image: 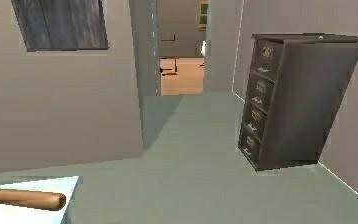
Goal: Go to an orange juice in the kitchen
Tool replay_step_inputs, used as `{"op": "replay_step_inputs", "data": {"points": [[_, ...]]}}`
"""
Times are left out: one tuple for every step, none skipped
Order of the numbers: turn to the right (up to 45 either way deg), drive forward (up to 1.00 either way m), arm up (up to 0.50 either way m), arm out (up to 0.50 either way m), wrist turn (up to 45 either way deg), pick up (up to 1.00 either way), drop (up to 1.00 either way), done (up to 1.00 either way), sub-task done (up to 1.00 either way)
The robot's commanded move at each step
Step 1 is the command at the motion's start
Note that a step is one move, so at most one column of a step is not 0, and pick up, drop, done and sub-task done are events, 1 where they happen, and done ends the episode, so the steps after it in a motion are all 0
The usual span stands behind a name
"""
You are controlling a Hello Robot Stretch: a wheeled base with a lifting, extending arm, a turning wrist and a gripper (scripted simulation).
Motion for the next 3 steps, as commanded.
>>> {"op": "replay_step_inputs", "data": {"points": [[0.0,1.00,0.00,0.00,0.0,0.00,0.00,0.00,0.00],[0.0,1.00,0.00,0.00,0.0,0.00,0.00,0.00,0.00],[0.0,1.00,0.00,0.00,0.0,0.00,0.00,0.00,0.00]]}}
